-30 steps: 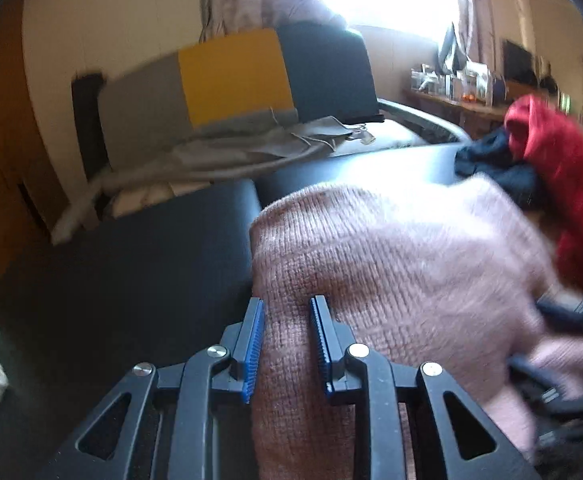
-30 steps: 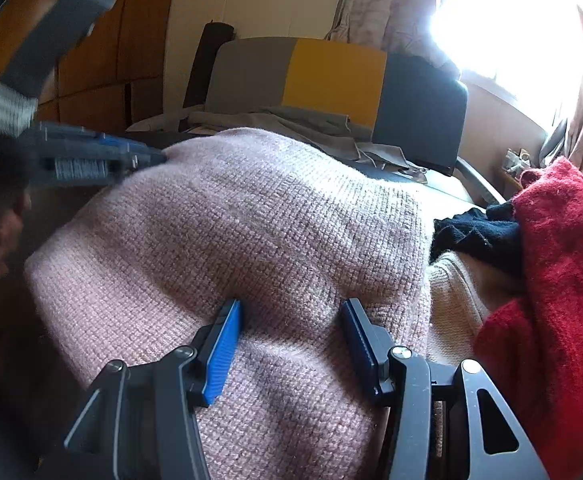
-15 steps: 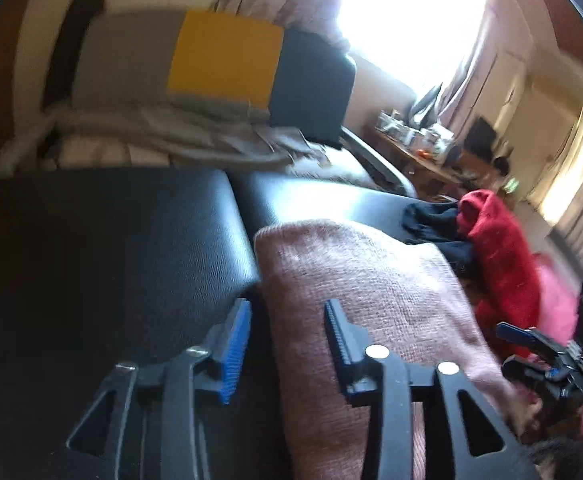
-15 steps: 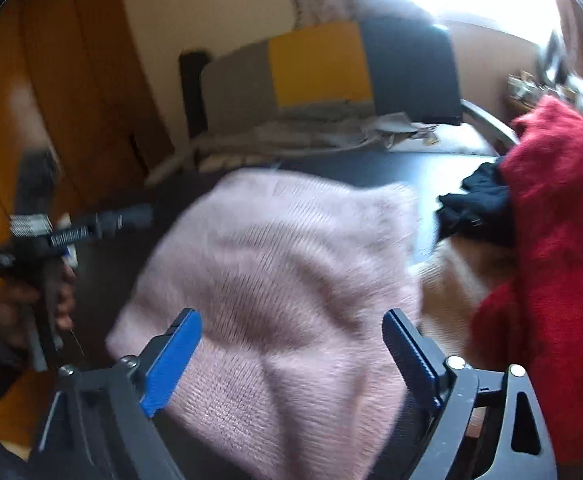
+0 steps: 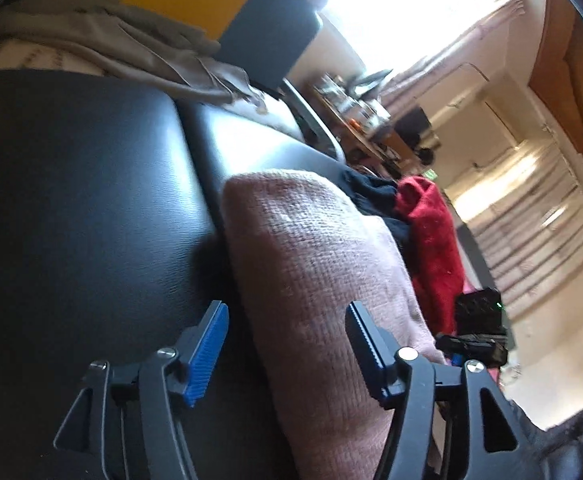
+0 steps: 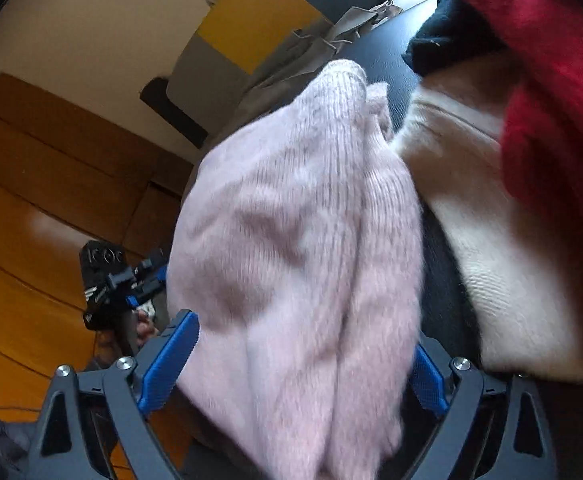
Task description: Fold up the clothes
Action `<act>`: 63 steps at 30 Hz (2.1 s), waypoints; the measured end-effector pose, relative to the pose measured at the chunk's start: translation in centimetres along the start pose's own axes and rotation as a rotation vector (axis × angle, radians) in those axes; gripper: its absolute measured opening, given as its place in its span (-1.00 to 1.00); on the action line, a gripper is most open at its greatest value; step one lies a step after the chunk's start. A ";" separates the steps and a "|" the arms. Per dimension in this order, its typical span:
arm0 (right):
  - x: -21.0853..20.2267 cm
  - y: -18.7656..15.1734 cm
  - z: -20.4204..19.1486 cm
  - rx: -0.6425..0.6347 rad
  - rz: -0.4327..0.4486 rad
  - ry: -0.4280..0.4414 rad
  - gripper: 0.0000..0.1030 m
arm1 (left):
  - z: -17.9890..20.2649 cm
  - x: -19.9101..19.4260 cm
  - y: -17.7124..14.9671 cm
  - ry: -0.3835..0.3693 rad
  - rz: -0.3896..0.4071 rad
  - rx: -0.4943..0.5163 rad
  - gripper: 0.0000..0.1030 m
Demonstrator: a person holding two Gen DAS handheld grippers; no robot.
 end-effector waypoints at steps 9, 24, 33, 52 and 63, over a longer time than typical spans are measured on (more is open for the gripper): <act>2.1 0.6 -1.4 -0.110 -0.026 -0.105 0.21 | 0.8 3.4 1.4 -0.057 -0.030 -0.023 0.41; 5.0 -5.9 -7.6 -0.211 -0.138 -0.005 -0.17 | 4.1 -8.2 -5.1 0.208 0.217 0.020 -0.45; 15.2 -8.4 -20.5 -0.333 -0.320 0.278 -0.27 | 2.1 -24.0 -8.8 0.387 0.478 -0.048 -0.48; 46.2 -16.6 -60.6 -0.842 -0.586 0.384 -0.29 | -22.3 -55.9 -16.2 0.891 0.778 -0.593 -0.69; 49.5 -19.6 -58.6 -0.836 -0.621 0.272 0.18 | -23.8 -56.5 -17.2 1.003 0.823 -0.617 -0.68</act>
Point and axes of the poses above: each gripper's, at about its wrist camera, not at the fingertips, and x roughly the way its jaws point, z to its right, y to its top, the point moved 5 cm from there along x, roughly the way its jaws point
